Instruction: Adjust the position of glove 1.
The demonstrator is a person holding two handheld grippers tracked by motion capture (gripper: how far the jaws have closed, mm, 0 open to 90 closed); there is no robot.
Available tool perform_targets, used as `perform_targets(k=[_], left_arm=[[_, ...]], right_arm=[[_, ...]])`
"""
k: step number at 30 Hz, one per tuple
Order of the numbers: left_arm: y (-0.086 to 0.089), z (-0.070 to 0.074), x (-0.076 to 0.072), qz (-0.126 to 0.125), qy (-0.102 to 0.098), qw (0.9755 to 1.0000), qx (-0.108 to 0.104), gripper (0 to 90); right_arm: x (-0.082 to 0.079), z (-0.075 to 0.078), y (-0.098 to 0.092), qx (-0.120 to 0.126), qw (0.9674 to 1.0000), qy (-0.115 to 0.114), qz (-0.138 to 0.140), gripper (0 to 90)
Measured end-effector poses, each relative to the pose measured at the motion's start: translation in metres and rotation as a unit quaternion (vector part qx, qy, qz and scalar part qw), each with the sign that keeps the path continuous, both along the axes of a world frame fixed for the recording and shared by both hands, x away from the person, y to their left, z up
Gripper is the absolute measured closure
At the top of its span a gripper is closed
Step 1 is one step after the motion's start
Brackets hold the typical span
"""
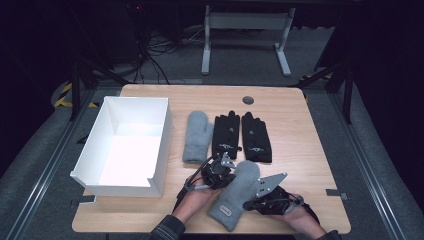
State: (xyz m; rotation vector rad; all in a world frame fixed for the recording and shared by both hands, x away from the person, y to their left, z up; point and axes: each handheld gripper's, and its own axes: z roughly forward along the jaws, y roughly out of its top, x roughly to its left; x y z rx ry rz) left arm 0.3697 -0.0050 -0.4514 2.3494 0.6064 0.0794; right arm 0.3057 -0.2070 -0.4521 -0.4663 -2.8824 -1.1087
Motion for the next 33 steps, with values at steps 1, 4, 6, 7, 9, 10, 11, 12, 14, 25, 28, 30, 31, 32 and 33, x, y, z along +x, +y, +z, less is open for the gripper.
perform_targets(k=[1,4,6,7,9,10,11,12,14,25,28,30,31,32,33], left_arm=[[0.000,0.000,-0.001,0.000,0.004,1.0000,0.001,90.0],[0.001,0.000,-0.001,-0.001,0.004,1.0000,0.002,90.0],[0.003,0.000,-0.002,-0.002,0.005,1.0000,0.004,90.0],[0.004,0.000,-0.002,-0.002,0.007,1.0000,0.005,90.0],[0.006,-0.001,-0.002,-0.003,0.007,1.0000,0.006,90.0],[0.008,0.000,-0.003,-0.003,0.009,0.9999,0.010,90.0],[0.009,0.000,-0.003,-0.002,0.008,0.9999,0.009,90.0],[0.010,0.000,-0.004,-0.002,0.011,0.9999,0.012,90.0],[0.011,-0.001,-0.004,-0.001,0.008,0.9999,0.007,90.0],[0.010,-0.002,-0.011,0.000,0.024,0.9997,0.006,90.0],[0.011,0.000,-0.012,0.001,0.022,0.9997,0.007,90.0],[0.014,0.001,-0.011,0.007,0.022,0.9997,0.005,88.9],[0.015,0.002,-0.010,0.009,0.020,0.9997,0.005,87.5],[0.017,0.003,-0.009,0.015,0.018,0.9997,0.003,84.3],[0.021,0.005,-0.005,0.026,0.011,0.9996,0.002,81.9]], right_arm=[[0.000,-0.001,0.006,0.003,1.0000,0.001,0.006,90.0],[0.001,-0.001,0.011,0.005,0.9999,0.001,0.010,90.0],[0.001,-0.002,0.018,0.007,0.9998,-0.002,0.016,90.0],[0.001,-0.003,0.022,0.009,0.9998,-0.001,0.019,90.0],[0.001,-0.004,0.031,0.009,0.9996,0.000,0.028,90.0],[0.002,-0.004,0.034,0.009,0.9995,-0.001,0.031,90.0],[0.002,-0.005,0.036,0.008,0.9994,-0.002,0.033,90.0],[0.002,-0.005,0.039,0.008,0.9994,-0.001,0.035,90.0],[0.001,-0.005,0.039,0.008,0.9993,0.001,0.038,90.0],[0.000,0.022,-0.005,0.059,0.9969,-0.048,-0.019,70.7],[0.003,0.028,-0.028,0.067,0.9929,-0.073,-0.065,58.8],[0.008,0.028,-0.043,0.063,0.9902,-0.082,-0.094,52.0],[0.011,0.027,-0.050,0.062,0.9888,-0.081,-0.108,48.0],[0.016,0.024,-0.062,0.058,0.9859,-0.080,-0.135,42.5],[0.019,0.022,-0.068,0.053,0.9840,-0.082,-0.149,38.5]])
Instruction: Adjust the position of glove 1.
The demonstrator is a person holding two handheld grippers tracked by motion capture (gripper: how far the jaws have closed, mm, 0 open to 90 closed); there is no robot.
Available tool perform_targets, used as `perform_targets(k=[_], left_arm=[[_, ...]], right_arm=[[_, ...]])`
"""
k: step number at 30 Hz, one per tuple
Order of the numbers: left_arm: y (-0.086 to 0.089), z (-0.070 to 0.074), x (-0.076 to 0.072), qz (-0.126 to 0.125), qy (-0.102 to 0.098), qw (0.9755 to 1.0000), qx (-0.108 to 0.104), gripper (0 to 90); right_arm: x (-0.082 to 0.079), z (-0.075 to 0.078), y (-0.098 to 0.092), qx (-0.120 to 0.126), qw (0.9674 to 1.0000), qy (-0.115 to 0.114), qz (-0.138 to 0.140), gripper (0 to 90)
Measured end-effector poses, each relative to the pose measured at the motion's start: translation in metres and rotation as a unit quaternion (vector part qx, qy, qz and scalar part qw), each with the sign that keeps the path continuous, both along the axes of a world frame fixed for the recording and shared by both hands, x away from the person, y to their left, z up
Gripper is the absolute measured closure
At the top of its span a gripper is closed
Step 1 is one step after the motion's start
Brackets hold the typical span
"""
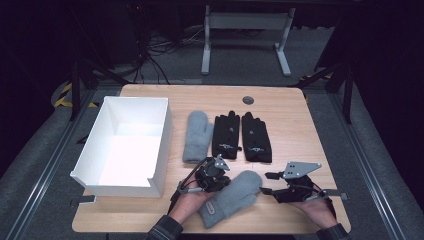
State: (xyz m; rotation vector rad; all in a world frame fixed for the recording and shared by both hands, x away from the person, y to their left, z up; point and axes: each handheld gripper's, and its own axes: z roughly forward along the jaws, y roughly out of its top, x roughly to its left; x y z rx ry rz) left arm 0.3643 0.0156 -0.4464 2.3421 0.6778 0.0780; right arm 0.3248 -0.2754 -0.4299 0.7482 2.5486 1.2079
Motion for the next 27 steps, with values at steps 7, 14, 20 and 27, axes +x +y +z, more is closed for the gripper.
perform_targets(k=[7,14,20,27], left_arm=[[0.014,0.010,0.011,0.056,-0.024,0.9981,0.006,62.4],[0.027,0.018,0.031,0.130,-0.035,0.9908,0.009,47.8],[0.030,0.023,0.049,0.175,-0.048,0.9833,0.014,36.2],[0.031,0.030,0.069,0.202,-0.060,0.9770,0.029,30.2]], right_arm=[[0.017,-0.016,-0.035,-0.009,0.9974,0.011,-0.071,26.6],[0.029,-0.028,-0.060,-0.018,0.9907,0.015,-0.134,23.0],[0.032,-0.035,-0.058,-0.039,0.9894,0.011,-0.140,20.9],[0.033,-0.039,-0.059,-0.035,0.9884,0.000,-0.148,16.9]])
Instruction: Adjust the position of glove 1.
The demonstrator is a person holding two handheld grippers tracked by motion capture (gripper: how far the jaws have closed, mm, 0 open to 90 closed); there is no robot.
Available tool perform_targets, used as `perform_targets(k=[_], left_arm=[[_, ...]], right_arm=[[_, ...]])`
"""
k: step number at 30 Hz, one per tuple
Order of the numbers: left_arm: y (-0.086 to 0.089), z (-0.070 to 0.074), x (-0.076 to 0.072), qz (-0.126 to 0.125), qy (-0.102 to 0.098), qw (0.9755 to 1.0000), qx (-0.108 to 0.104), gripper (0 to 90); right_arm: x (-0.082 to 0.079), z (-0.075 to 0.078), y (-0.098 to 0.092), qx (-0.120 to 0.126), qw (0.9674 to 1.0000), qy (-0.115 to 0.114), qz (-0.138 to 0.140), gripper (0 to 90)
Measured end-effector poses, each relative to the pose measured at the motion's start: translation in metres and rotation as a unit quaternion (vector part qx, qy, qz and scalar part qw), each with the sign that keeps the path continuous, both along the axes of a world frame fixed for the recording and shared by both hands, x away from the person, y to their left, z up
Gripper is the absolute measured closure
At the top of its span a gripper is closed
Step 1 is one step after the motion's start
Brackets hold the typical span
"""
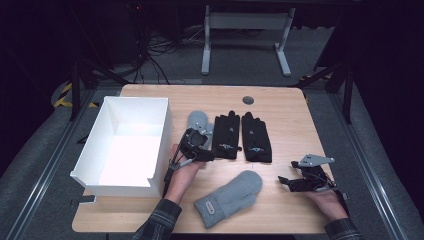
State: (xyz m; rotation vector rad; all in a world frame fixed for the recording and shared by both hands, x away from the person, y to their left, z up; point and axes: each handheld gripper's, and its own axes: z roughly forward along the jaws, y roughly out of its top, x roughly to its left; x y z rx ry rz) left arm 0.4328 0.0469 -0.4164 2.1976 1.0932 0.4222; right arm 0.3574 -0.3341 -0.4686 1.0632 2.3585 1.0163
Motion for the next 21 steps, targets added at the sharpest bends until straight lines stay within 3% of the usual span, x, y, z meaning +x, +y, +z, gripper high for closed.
perform_targets(k=[4,10,16,21], left_arm=[[0.002,0.000,0.018,0.032,-0.002,0.9995,-0.005,29.4],[0.006,-0.005,0.040,0.068,-0.001,0.9977,0.009,29.0],[0.008,-0.015,0.051,0.088,0.007,0.9955,0.035,31.5],[0.011,-0.021,0.055,0.089,0.028,0.9952,0.029,40.1]], right_arm=[[0.000,0.000,0.000,0.000,1.0000,0.001,-0.001,16.4],[0.000,0.000,0.000,0.000,1.0000,0.000,-0.001,16.4],[0.000,0.000,0.000,0.000,1.0000,0.000,-0.001,16.4],[0.000,0.000,0.000,0.000,1.0000,0.000,-0.001,16.4]])
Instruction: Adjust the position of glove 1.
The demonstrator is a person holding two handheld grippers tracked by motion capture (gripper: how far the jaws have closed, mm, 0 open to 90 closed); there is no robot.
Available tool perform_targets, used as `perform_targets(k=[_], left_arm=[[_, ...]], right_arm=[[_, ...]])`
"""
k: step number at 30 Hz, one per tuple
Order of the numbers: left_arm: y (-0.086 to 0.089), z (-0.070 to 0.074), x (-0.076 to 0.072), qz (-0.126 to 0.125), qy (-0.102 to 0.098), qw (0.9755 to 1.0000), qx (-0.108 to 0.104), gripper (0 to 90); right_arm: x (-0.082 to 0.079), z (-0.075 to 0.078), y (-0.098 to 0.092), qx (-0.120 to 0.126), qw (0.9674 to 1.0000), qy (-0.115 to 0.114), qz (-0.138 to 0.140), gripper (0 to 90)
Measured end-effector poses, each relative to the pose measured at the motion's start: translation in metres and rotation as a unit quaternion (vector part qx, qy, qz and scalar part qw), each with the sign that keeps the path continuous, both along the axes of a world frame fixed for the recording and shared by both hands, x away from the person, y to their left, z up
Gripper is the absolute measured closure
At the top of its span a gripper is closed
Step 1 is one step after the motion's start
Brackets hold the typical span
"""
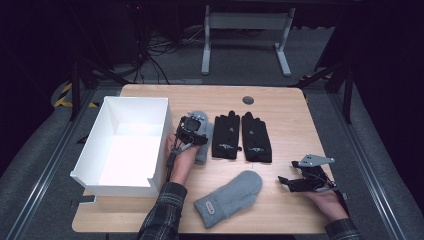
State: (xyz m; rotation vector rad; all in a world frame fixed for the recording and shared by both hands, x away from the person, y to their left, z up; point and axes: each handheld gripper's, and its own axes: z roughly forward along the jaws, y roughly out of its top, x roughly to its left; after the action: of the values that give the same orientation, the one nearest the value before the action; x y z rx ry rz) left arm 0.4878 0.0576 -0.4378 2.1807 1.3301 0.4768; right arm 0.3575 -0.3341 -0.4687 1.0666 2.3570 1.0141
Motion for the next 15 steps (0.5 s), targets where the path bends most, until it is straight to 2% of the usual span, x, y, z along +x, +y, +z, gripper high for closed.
perform_targets(k=[5,6,7,10,15], left_arm=[[0.0028,-0.0064,0.0036,-0.004,0.019,0.9996,-0.021,56.1],[0.0028,-0.0064,0.0036,-0.004,0.019,0.9996,-0.021,62.0],[0.0032,-0.0064,0.0036,-0.004,0.020,0.9995,-0.025,62.0],[0.0038,-0.0041,0.0031,-0.002,0.019,0.9994,-0.030,76.0],[0.0071,0.0024,0.0010,0.000,0.022,0.9986,-0.048,81.3]], right_arm=[[0.0000,0.0000,0.0000,0.000,1.0000,0.000,0.000,16.4],[0.0000,0.0000,0.0000,0.000,1.0000,0.000,0.000,16.4],[0.0000,0.0000,0.0000,0.000,1.0000,0.000,0.000,16.4],[0.0000,0.0000,0.0000,0.000,1.0000,0.000,0.000,16.4],[0.0000,0.0000,0.0000,0.000,1.0000,0.000,0.000,16.4]])
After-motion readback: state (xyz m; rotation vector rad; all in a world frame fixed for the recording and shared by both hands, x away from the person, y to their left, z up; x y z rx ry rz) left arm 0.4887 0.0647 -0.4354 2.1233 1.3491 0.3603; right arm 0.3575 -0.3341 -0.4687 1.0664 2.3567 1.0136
